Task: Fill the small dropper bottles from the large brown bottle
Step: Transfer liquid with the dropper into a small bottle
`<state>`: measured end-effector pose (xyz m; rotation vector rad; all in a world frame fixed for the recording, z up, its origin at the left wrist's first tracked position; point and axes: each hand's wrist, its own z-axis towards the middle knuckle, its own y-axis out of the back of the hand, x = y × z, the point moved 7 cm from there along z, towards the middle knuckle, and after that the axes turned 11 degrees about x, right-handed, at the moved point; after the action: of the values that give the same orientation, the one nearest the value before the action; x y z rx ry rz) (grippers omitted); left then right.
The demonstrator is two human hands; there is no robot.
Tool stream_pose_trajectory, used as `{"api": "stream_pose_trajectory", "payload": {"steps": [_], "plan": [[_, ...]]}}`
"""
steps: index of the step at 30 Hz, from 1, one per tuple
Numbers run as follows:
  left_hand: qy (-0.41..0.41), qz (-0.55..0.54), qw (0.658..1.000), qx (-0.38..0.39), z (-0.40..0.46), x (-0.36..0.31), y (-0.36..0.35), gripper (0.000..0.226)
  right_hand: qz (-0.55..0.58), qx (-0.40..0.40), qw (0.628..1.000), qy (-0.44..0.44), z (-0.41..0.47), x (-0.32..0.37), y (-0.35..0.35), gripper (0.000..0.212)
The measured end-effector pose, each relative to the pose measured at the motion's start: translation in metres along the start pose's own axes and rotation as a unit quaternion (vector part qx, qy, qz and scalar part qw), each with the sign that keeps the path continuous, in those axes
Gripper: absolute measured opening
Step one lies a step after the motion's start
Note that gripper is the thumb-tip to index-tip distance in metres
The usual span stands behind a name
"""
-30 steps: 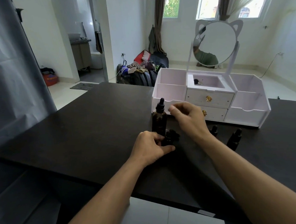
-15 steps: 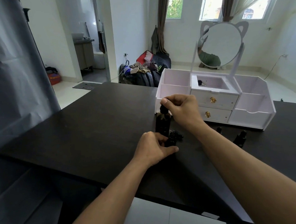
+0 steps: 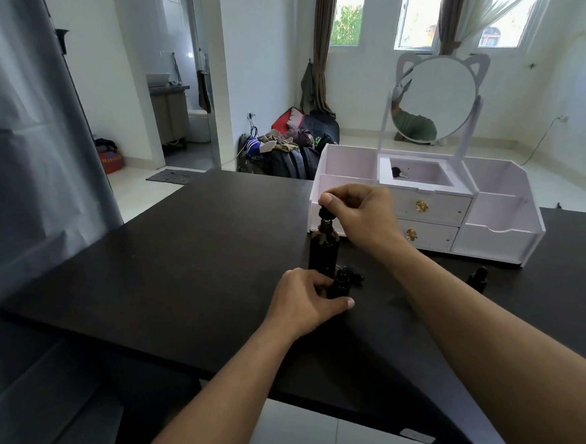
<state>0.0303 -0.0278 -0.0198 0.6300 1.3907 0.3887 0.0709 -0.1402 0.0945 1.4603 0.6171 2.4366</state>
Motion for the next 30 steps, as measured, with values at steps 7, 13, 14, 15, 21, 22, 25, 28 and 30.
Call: {"api": "stream_pose_trajectory", "payload": {"steps": [7, 13, 14, 15, 21, 22, 25, 28, 30], "plan": [[-0.01, -0.003, 1.0, -0.002, 0.004, 0.001, -0.001, 0.054, 0.02, -0.046, 0.998, 0.034, 0.01, 0.032, 0.027, 0.012], [-0.057, -0.02, 0.998, -0.007, 0.002, -0.001, 0.001, 0.047, 0.016, -0.085, 0.994, 0.064, 0.01, 0.059, 0.053, 0.019], [-0.063, -0.02, 0.998, -0.007, 0.002, -0.001, 0.001, 0.047, 0.018, -0.088, 0.994, 0.065, 0.009, 0.062, 0.056, 0.02], [-0.068, -0.021, 0.997, -0.006, 0.002, -0.002, 0.001, 0.046, 0.019, -0.09, 0.994, 0.065, 0.007, 0.063, 0.059, 0.02], [-0.076, -0.035, 0.996, -0.006, 0.003, -0.002, 0.001, 0.038, 0.001, -0.021, 0.999, 0.039, -0.014, 0.053, 0.051, 0.007], [-0.075, -0.033, 0.997, -0.004, 0.003, -0.002, 0.001, 0.036, -0.002, -0.014, 0.999, 0.036, -0.018, 0.05, 0.048, 0.008], [-0.07, -0.029, 0.997, 0.0, 0.004, -0.002, 0.0, 0.033, -0.003, -0.005, 1.0, 0.025, -0.025, 0.039, 0.043, 0.009], [-0.058, -0.019, 0.998, 0.004, 0.005, -0.001, -0.001, 0.039, -0.005, 0.0, 1.0, 0.016, -0.029, 0.03, 0.041, 0.005], [-0.05, -0.02, 0.999, 0.006, 0.006, 0.001, -0.001, 0.042, -0.015, 0.002, 1.0, 0.014, -0.031, 0.027, 0.039, 0.007]]}}
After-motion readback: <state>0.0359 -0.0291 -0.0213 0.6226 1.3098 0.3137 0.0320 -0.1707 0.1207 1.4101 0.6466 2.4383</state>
